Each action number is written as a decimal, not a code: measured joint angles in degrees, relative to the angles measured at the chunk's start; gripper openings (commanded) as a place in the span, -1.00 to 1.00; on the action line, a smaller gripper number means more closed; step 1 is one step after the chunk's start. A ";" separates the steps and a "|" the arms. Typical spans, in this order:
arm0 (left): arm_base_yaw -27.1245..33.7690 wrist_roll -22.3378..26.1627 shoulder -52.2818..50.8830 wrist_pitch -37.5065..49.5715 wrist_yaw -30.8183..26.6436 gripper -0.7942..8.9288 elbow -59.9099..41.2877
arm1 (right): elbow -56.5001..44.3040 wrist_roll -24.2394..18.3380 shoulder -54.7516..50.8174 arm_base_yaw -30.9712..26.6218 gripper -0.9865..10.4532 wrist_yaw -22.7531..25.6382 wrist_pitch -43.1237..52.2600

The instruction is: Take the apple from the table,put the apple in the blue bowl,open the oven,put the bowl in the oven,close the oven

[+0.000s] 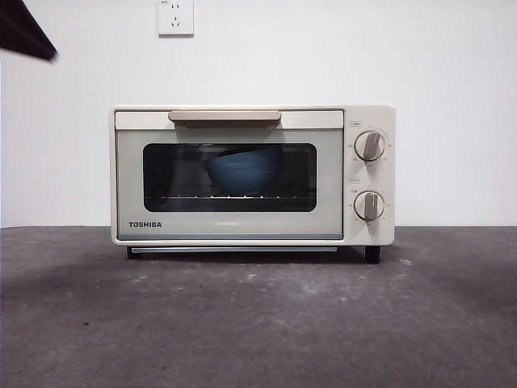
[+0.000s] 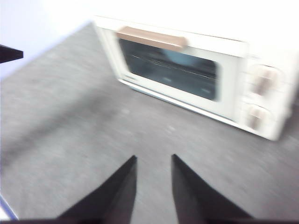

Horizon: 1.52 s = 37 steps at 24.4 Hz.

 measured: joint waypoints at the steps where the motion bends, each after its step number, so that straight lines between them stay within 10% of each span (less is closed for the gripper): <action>1: -0.92 0.57 -3.13 -2.43 -2.21 -0.82 0.00 | -2.75 -0.02 -0.33 0.04 -0.82 -0.50 4.63; 7: -1.70 2.14 -10.67 -8.94 -4.90 -0.82 0.00 | -10.69 0.17 -2.38 0.04 -0.82 -0.42 17.77; 37: -1.62 5.73 -12.28 -7.91 -5.40 -0.82 0.00 | -10.88 0.02 -3.34 0.04 -0.82 -0.48 18.25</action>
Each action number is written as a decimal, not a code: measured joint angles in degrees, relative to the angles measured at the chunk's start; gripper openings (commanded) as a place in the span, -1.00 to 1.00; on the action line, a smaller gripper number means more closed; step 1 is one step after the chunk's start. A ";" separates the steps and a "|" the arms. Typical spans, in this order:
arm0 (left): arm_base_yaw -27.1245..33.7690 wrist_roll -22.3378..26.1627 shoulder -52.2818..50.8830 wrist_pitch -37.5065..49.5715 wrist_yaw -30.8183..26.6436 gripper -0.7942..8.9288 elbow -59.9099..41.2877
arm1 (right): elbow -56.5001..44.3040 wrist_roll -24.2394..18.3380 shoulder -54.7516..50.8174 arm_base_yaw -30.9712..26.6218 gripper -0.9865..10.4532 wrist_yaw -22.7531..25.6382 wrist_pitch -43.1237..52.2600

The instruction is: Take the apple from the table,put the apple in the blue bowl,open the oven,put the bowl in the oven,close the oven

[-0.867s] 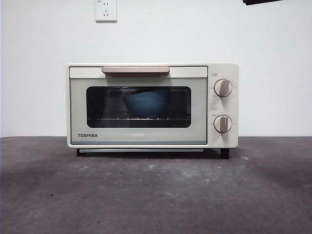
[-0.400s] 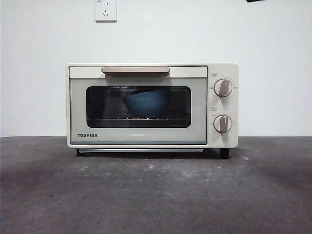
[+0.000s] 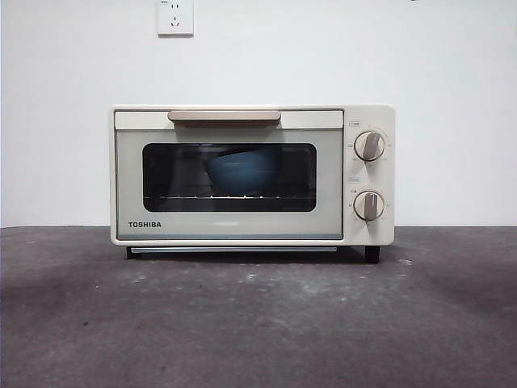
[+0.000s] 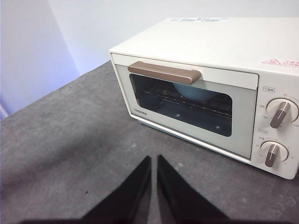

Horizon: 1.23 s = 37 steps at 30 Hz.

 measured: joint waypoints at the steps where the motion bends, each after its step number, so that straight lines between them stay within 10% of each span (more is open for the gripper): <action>1: 0.20 1.49 -0.09 0.63 -1.11 -0.82 0.00 | 0.00 0.00 0.00 0.00 -0.82 0.00 0.00; 16: 14.80 10.32 -18.67 27.56 -12.63 -0.82 -23.34 | 0.00 0.00 0.00 0.00 -0.82 0.00 0.00; 37: 15.56 9.90 -28.98 21.38 -12.61 -0.82 -40.06 | 0.00 0.00 0.00 0.00 -0.82 0.02 0.00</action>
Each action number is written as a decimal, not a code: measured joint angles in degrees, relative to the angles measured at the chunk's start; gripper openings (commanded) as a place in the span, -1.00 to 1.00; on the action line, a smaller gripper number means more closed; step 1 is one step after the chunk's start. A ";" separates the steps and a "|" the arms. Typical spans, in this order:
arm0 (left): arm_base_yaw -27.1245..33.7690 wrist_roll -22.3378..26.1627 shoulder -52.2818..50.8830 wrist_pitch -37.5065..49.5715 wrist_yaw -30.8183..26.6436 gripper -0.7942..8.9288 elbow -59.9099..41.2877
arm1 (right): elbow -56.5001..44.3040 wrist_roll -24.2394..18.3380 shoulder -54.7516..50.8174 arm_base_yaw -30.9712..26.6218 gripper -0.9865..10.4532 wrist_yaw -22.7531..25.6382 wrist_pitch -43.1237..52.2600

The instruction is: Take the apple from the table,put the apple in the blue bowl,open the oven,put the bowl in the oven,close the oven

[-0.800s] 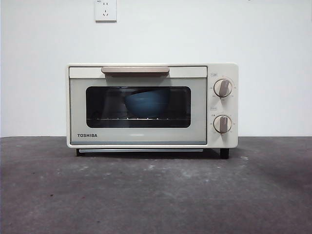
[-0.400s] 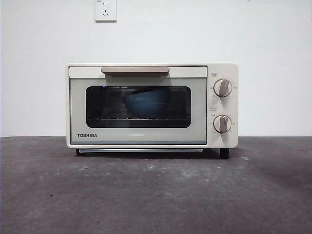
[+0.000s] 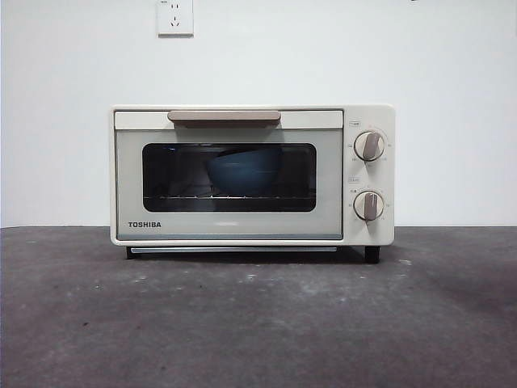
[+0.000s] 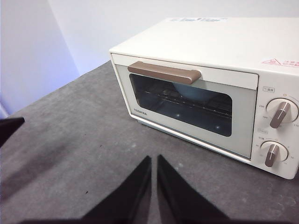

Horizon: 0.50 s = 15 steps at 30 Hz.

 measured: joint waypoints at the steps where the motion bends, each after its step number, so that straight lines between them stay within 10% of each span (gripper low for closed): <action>1: 0.00 -0.42 0.04 -0.07 -0.07 -0.82 -0.02 | 0.00 0.00 -0.02 0.00 -0.82 0.00 0.02; 15: 0.00 -4.46 0.02 -0.09 -0.09 -0.82 -0.02 | 0.00 0.00 0.00 0.00 -0.82 -0.02 0.02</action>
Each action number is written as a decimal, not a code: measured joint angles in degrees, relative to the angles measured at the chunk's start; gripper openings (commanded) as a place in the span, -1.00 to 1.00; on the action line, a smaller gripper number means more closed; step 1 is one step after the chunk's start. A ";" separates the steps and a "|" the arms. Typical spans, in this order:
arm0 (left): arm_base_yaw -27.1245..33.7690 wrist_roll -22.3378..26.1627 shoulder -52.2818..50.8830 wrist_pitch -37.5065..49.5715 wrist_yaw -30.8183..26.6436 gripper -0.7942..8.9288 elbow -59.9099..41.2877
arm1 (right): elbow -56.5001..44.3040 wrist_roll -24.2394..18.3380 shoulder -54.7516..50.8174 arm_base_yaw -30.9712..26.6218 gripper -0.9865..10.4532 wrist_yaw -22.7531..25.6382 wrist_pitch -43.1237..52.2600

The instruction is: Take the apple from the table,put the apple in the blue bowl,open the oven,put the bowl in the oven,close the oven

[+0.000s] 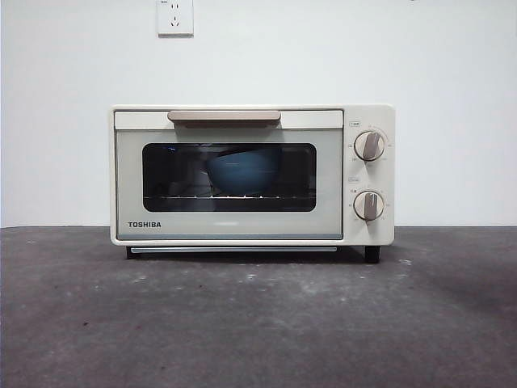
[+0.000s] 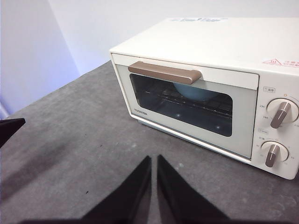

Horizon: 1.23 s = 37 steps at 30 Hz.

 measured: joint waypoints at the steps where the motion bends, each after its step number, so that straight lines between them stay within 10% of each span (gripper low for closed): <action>1: 0.00 0.00 0.00 0.00 0.00 -0.82 0.00 | 0.00 0.00 0.00 0.00 -0.82 0.00 0.00; 15: 0.00 -0.22 0.00 0.00 0.00 -0.82 0.00 | -0.11 -2.86 -1.70 -1.46 -0.82 3.58 -0.17; 29: 0.00 -0.22 0.00 0.00 -0.02 -0.82 0.00 | -11.98 -10.54 -18.03 -30.34 -0.82 -1.64 2.73; 37: 0.00 -0.22 0.00 0.00 0.00 -0.82 0.00 | -24.04 -11.02 -28.41 -36.33 -0.82 -1.60 10.29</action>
